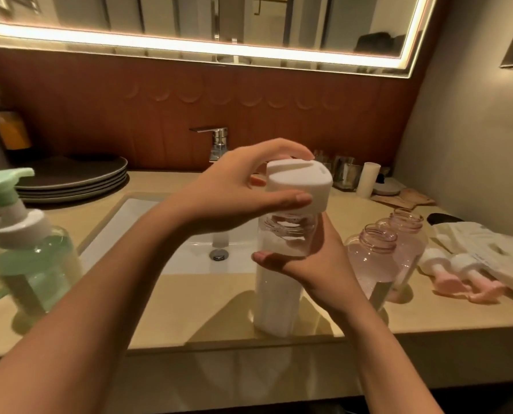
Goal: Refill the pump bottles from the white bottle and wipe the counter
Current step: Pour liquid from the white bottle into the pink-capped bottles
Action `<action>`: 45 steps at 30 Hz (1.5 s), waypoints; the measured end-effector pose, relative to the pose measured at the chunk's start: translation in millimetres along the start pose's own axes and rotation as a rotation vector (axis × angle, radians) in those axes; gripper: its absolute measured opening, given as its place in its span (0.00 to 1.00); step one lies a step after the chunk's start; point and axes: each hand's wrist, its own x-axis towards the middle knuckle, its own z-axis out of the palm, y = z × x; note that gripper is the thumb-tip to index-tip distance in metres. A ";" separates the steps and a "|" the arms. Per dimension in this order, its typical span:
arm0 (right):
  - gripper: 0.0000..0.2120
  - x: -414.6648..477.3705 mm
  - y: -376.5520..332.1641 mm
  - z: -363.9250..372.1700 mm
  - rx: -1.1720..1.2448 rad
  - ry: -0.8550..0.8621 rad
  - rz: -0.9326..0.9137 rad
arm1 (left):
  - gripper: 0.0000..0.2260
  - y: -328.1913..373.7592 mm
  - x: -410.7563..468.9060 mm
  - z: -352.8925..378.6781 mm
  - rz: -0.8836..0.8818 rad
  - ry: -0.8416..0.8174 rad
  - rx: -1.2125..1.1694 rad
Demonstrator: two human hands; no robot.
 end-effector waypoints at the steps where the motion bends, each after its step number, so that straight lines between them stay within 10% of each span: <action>1: 0.38 0.7 0.9 -1.5 0.003 -0.009 -0.001 | 0.22 -1.7 0.5 1.1 0.003 -0.010 -0.020; 14: 0.38 1.5 6.4 -5.5 -0.047 -0.017 -0.023 | 0.15 -19.8 -9.8 2.0 0.049 -0.112 -0.118; 18: 0.38 1.6 6.2 -7.2 -0.049 -0.020 -0.013 | 0.10 -0.7 -8.4 6.5 0.079 0.124 -0.047; 24: 0.40 4.3 4.3 -5.8 -0.091 -0.040 -0.002 | 0.34 20.4 0.2 38.2 -0.044 0.309 0.503; 35: 0.36 -0.8 5.2 -7.9 -0.036 -0.035 0.009 | 0.33 -17.7 -31.3 1.9 -0.199 0.362 0.009; 40: 0.39 -0.8 5.9 -7.9 -0.078 -0.030 -0.004 | 0.23 -7.5 -23.5 14.8 -0.125 0.490 -0.020; 45: 0.40 4.9 9.5 -7.0 -0.117 -0.063 -0.005 | 0.35 13.5 -10.9 45.1 -0.021 0.393 0.117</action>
